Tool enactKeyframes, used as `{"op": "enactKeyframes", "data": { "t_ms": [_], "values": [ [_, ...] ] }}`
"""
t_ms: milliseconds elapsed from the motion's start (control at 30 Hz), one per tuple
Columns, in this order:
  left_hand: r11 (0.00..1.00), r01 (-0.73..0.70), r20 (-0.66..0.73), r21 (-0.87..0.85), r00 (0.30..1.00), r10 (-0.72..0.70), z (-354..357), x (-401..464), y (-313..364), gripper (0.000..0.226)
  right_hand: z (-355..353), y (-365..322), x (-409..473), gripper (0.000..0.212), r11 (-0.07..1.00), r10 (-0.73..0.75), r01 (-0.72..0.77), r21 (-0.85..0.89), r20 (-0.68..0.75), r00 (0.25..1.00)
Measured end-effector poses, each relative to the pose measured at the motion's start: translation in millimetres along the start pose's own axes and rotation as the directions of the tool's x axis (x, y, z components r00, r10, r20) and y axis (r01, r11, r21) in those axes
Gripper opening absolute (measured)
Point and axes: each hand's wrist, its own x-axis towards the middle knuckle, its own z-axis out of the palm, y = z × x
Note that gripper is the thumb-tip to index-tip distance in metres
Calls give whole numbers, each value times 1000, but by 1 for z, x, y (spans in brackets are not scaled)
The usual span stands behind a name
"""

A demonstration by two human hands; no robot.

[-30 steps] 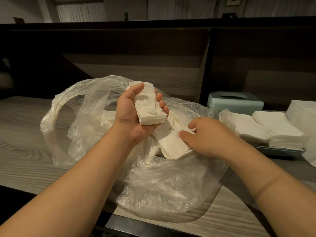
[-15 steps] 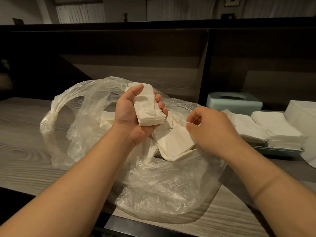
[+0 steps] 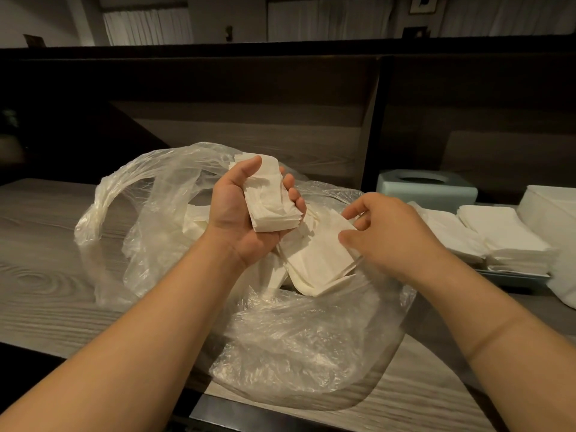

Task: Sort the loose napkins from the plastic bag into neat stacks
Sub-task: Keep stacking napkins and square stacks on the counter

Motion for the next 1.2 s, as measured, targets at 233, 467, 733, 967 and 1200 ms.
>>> {"op": "enactKeyframes", "data": {
  "t_ms": [233,467,733,967,1200],
  "values": [
    [999,31,16,-23,999,-31,0,-1,2,41,-8,-7,-3,11,862,-77,82,500,-30,997],
    [976,145,65,160,985,-157,2,-4,0,42,-28,-16,-15,22,360,-283,35,932,73,956],
    [830,226,90,510,946,-312,3,-7,-10,55,-1,-17,-12,14,684,-180,259,682,-186,966],
    [812,218,52,542,955,-291,2,-7,-10,64,1,-15,-11,12,759,-142,278,588,-266,953],
    [803,150,119,577,957,-265,2,-11,-13,48,2,-17,-12,5,772,-154,291,565,-278,948]
  ]
}}
